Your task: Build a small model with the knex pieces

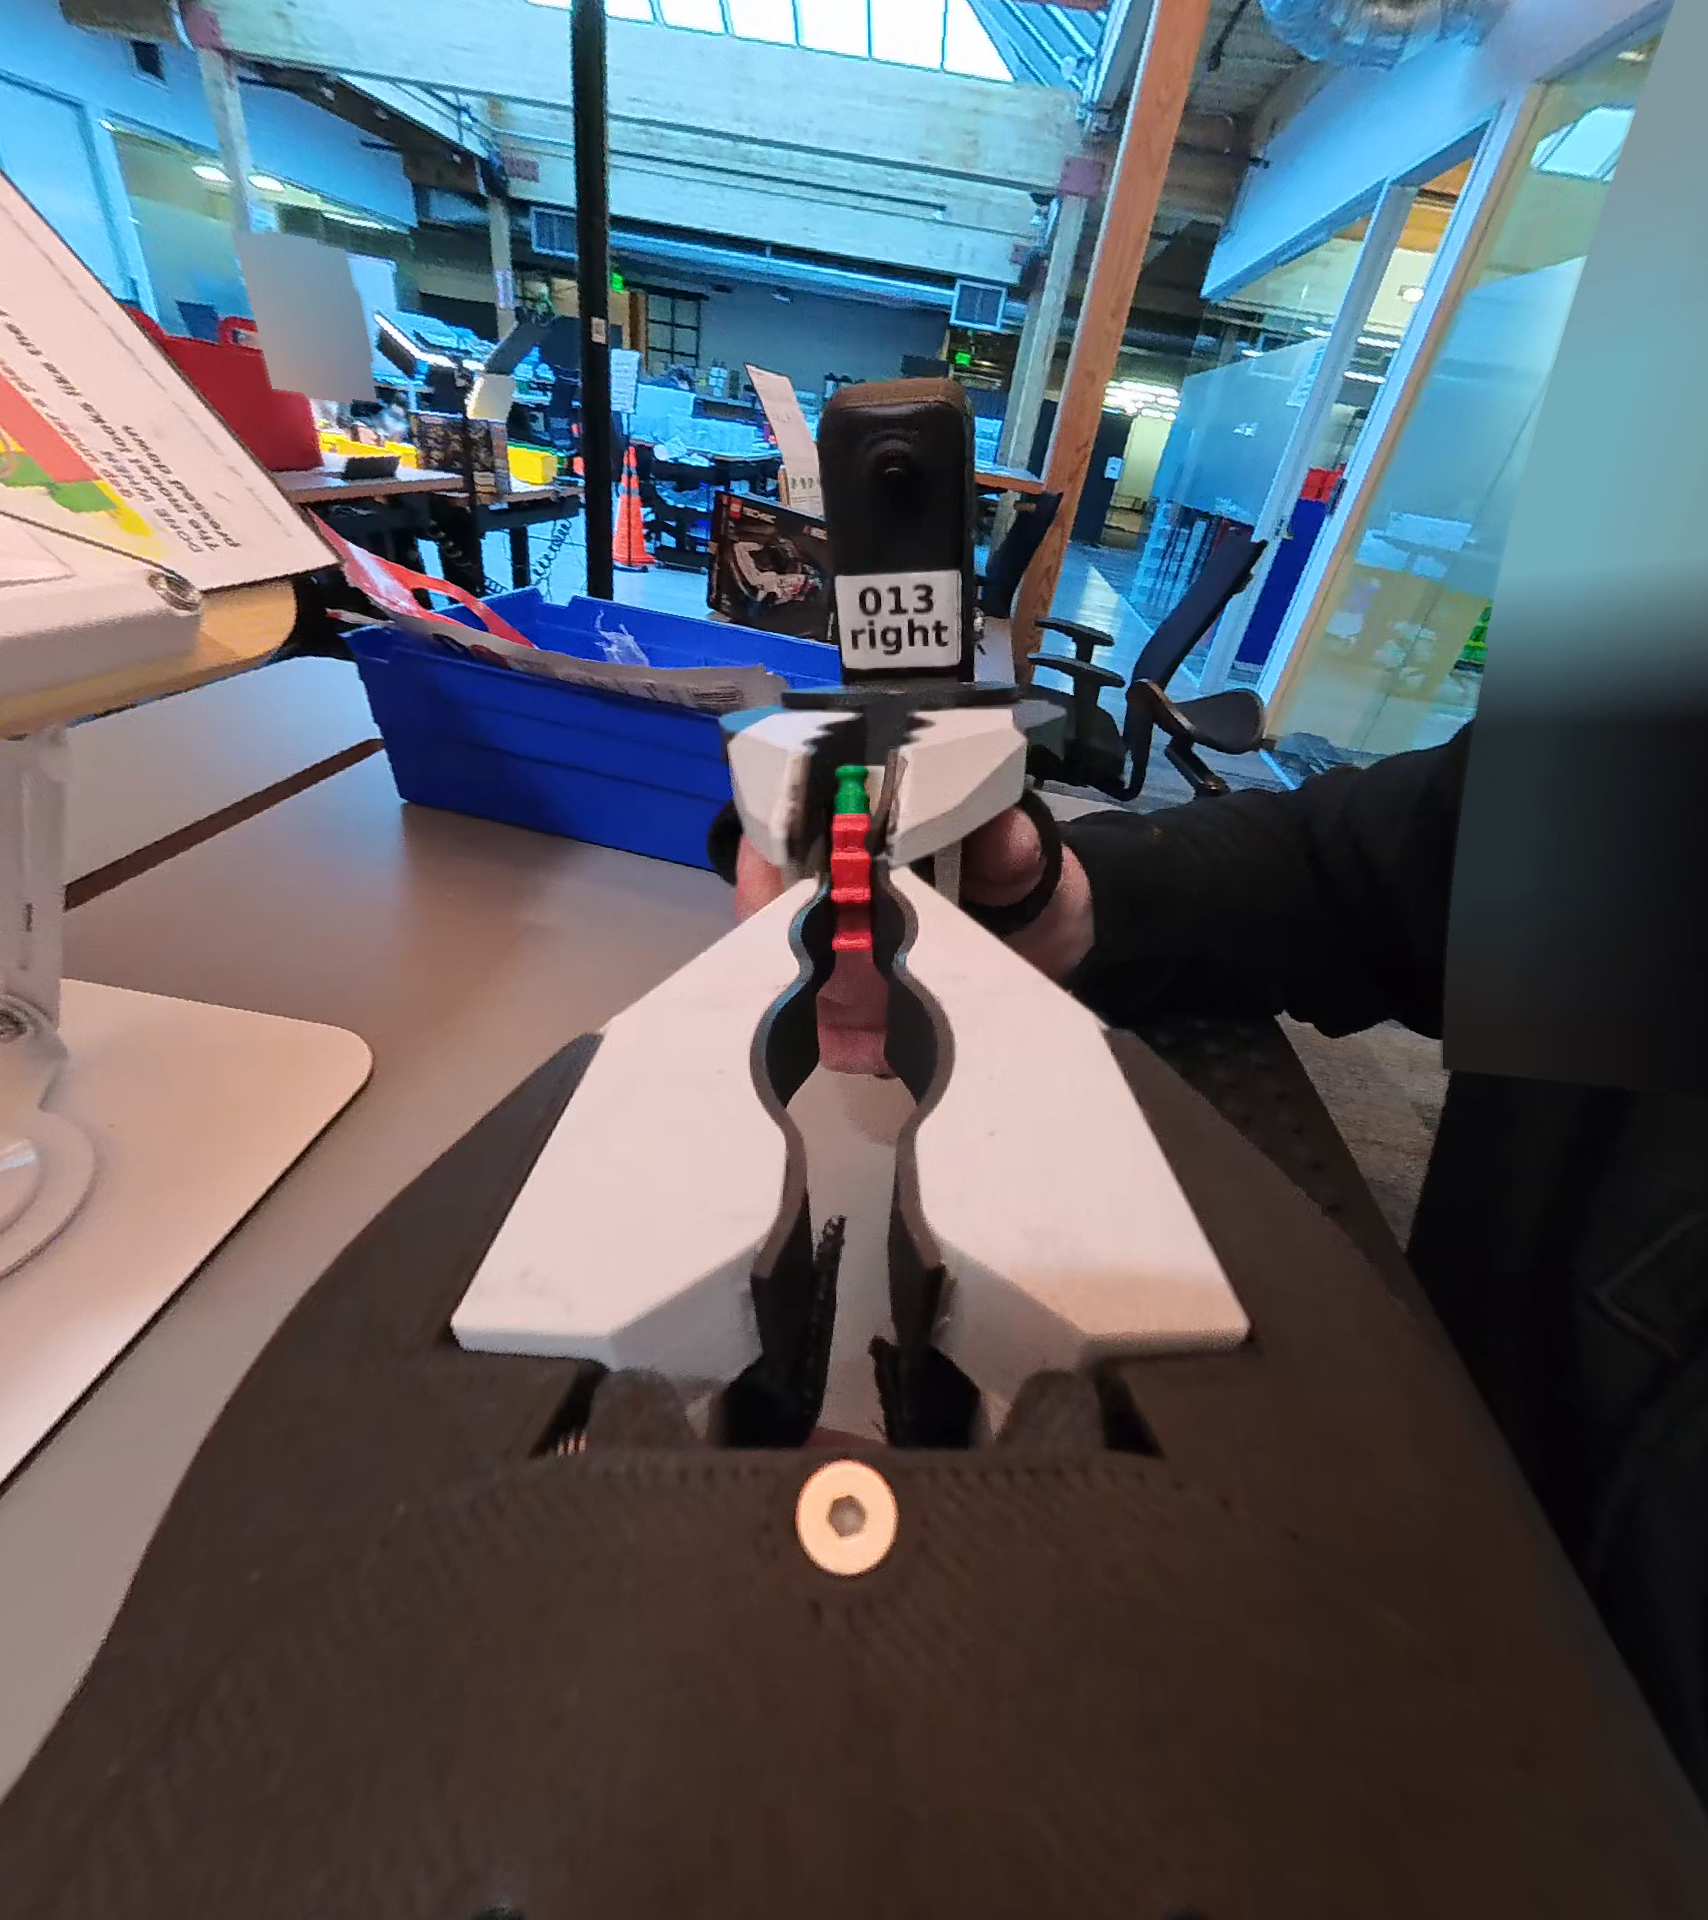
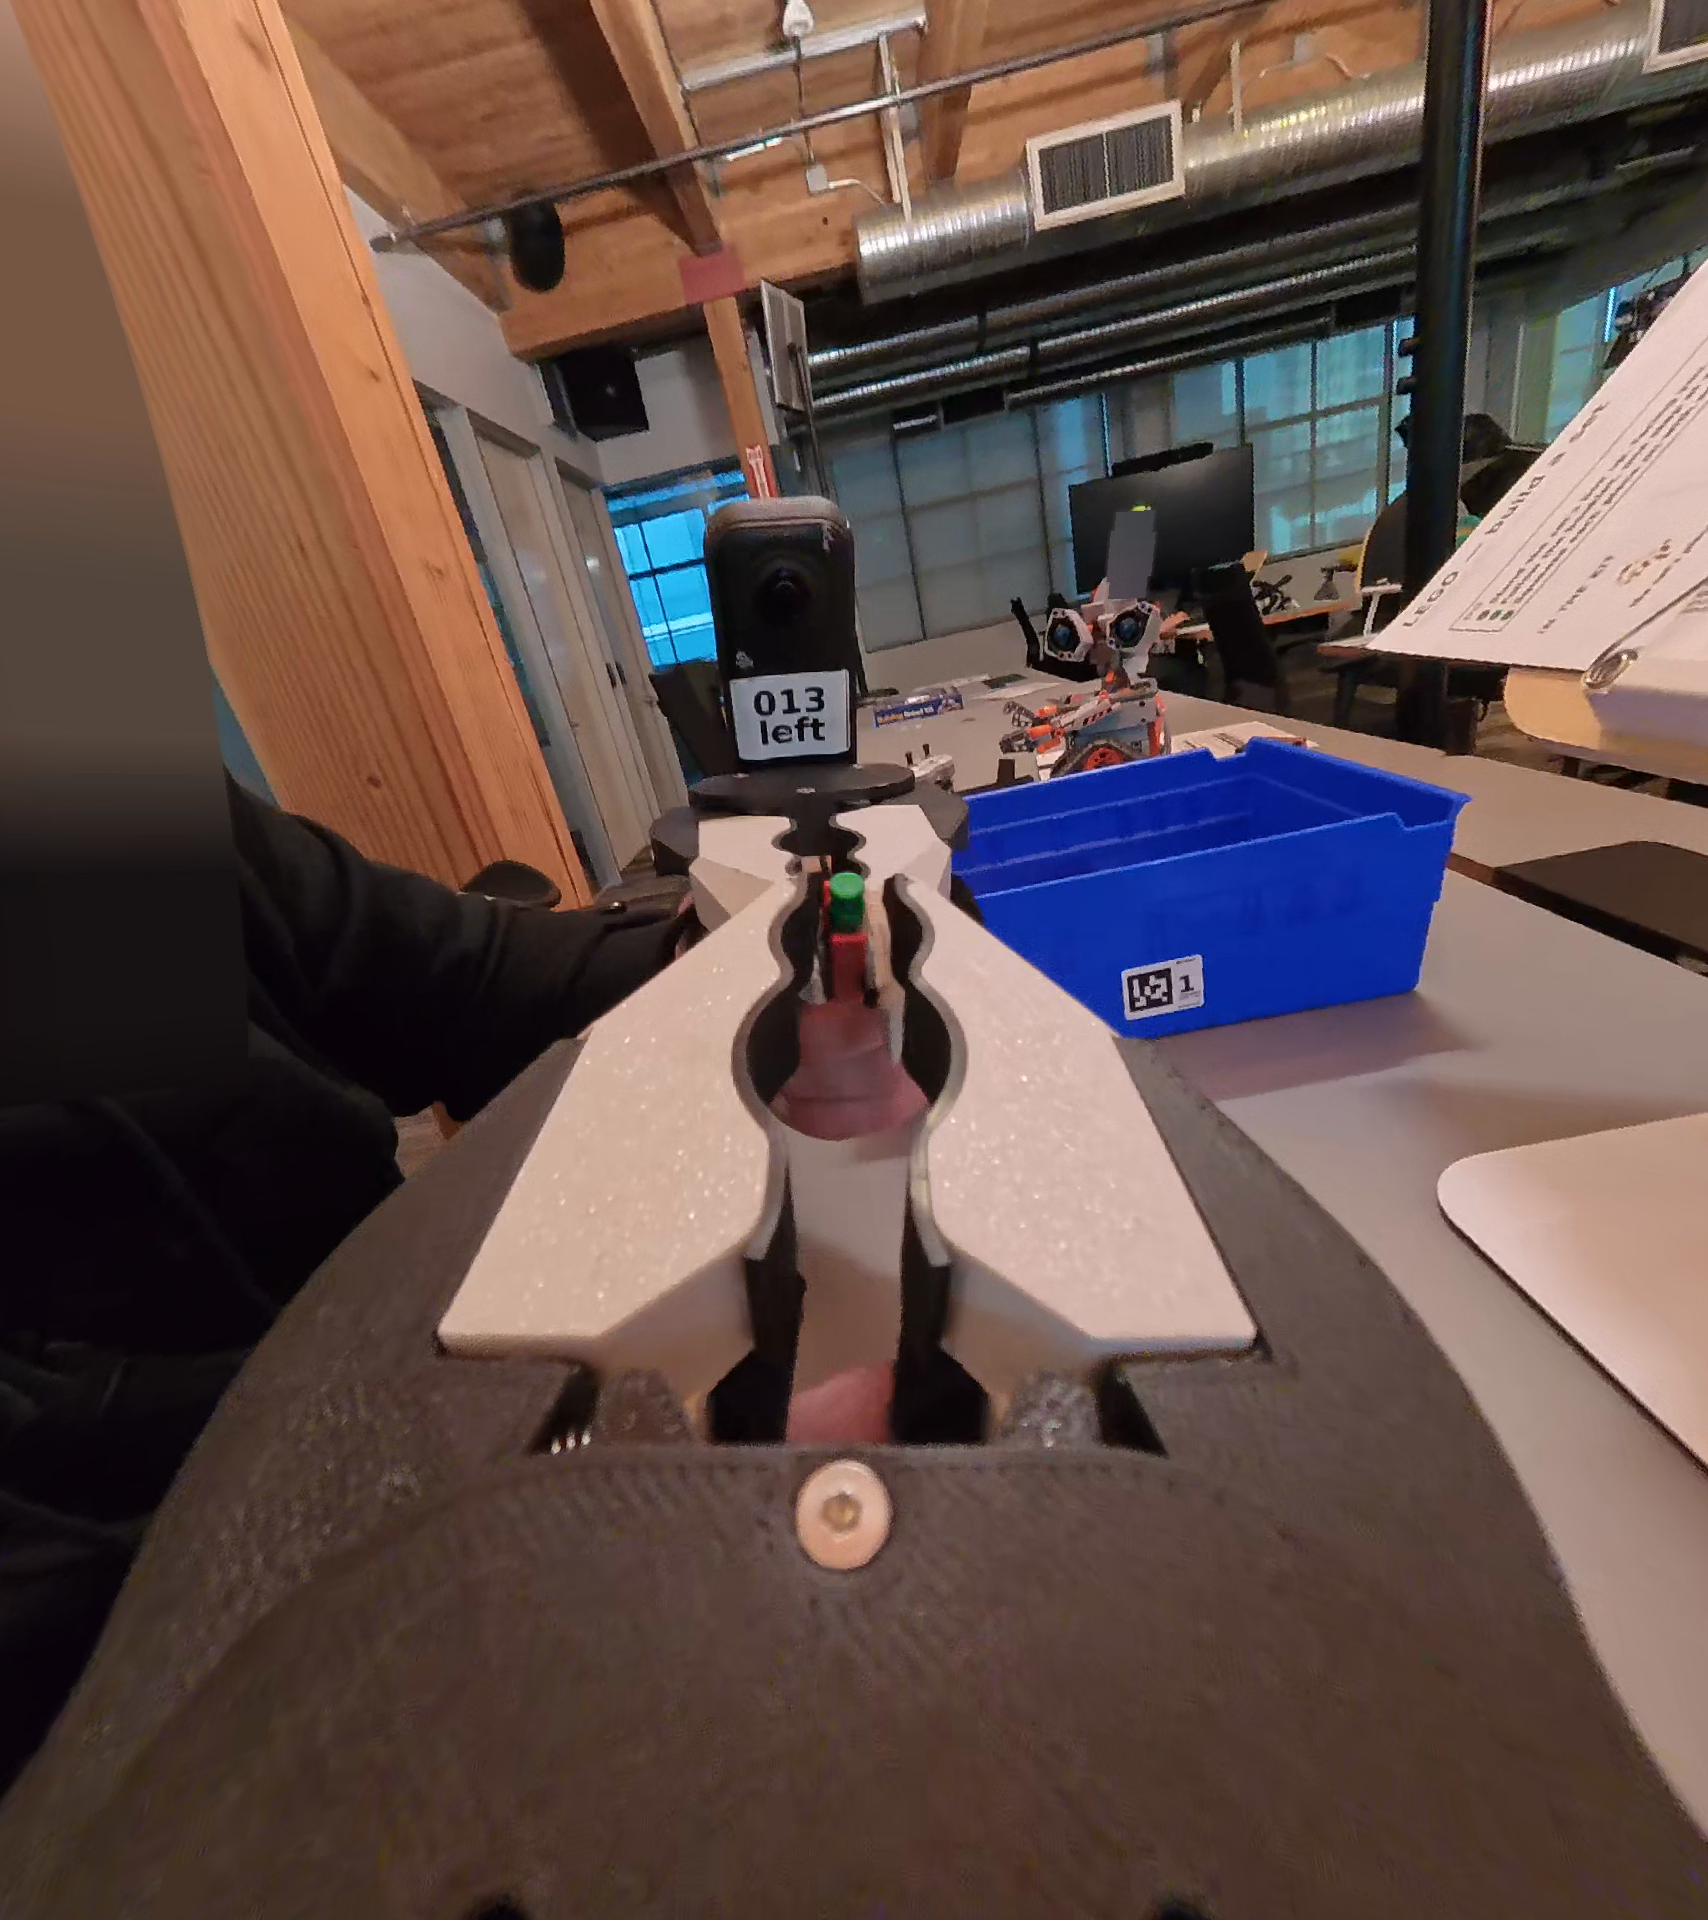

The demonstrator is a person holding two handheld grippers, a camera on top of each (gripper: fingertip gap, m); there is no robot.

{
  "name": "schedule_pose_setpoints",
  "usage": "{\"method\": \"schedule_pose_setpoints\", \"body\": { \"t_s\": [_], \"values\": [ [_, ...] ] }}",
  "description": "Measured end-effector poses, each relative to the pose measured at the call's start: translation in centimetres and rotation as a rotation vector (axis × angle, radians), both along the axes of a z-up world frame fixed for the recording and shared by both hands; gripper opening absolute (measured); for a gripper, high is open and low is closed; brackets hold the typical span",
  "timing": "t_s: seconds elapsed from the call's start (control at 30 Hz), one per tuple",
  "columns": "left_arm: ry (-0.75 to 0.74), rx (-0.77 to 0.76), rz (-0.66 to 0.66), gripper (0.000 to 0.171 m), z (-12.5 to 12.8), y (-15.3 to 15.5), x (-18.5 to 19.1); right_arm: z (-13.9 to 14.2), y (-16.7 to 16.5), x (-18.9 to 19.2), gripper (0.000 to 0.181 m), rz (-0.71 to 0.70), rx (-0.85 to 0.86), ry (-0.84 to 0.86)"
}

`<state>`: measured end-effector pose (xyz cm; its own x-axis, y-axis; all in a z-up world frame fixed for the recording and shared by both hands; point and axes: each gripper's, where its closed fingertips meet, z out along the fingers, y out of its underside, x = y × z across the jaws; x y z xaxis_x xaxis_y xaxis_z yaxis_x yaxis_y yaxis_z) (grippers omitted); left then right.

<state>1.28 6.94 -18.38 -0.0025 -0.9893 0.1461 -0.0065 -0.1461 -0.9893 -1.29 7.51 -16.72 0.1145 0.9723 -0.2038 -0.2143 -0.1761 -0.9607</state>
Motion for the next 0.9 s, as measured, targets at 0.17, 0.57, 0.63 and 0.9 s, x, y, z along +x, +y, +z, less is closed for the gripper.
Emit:
{"method": "schedule_pose_setpoints", "body": {
  "t_s": [0.17, 0.57, 0.63, 0.9],
  "values": [
    [-0.021, -0.011, -0.031, 0.004, 0.3, -0.4, -0.1, 0.4, -0.4, -0.1, 0.003, -0.05, 0.1, -0.038],
    [-0.096, -0.187, -0.06, 0.004, 0.4, 0.0, 0.1, 0.3, 0.4, 0.0, 0.004, -0.347, 0.444, -0.3],
    [-0.105, -0.228, -0.059, 0.004, 0.3, 0.1, 0.2, 0.2, 0.7, 0.1, 0.003, -0.396, 0.503, -0.35],
    [-0.111, -0.313, -0.011, 0.003, 0.0, 1.0, 0.7, 0.2, 0.8, -0.2, 0.002, -0.58, 0.785, -0.507]
  ]
}}
